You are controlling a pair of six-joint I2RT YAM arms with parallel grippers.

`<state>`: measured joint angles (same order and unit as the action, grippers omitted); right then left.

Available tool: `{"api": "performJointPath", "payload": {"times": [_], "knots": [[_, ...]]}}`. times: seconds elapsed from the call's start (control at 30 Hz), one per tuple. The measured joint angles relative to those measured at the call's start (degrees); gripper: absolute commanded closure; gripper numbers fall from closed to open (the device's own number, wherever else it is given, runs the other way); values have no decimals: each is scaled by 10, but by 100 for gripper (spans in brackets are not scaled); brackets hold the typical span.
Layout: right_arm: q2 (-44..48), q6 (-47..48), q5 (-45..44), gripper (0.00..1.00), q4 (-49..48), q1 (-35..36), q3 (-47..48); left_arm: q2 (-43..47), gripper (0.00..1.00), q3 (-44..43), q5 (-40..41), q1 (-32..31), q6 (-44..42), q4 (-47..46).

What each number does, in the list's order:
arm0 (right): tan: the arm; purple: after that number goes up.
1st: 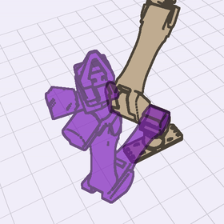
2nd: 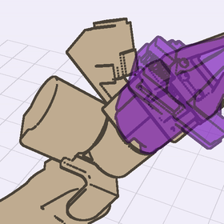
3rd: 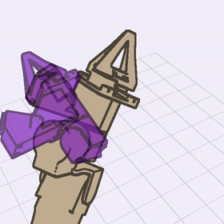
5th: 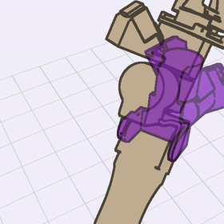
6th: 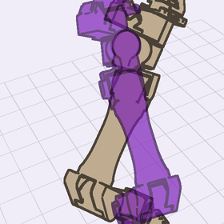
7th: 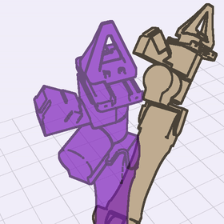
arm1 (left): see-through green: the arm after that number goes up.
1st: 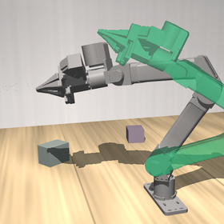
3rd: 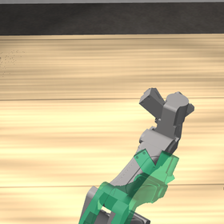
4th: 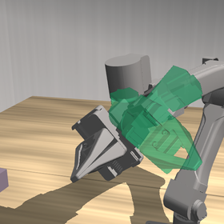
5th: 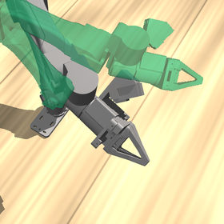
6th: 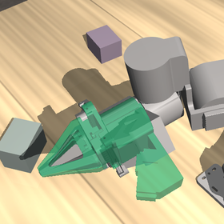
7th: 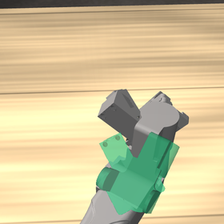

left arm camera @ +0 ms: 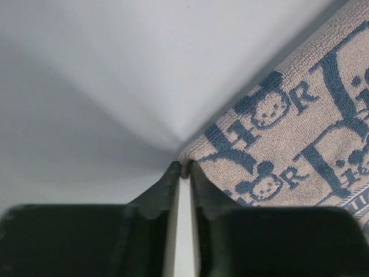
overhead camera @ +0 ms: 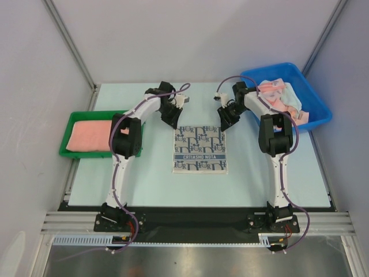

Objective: Fold and stack the towels
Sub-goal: Fold the towel

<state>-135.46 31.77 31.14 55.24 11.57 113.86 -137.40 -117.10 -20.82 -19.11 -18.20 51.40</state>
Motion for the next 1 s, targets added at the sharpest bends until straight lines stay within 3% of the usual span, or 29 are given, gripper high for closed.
{"api": "performJointPath", "payload": {"times": [0.07, 0.23, 0.6, 1.0], "knots": [[0, 1, 0, 78, 1, -1, 0, -2, 100, -3, -1, 0, 0, 2], [0, 3, -1, 100, 0, -4, 1, -6, 100, -14, 0, 0, 1, 8], [37, 4, -1, 100, -66, -10, -57, -2, 100, -23, 14, -6, 2, 8], [264, -63, -16, 100, -269, -9, -292, 131, 100, 51, 39, -15, 14, -28]]}}
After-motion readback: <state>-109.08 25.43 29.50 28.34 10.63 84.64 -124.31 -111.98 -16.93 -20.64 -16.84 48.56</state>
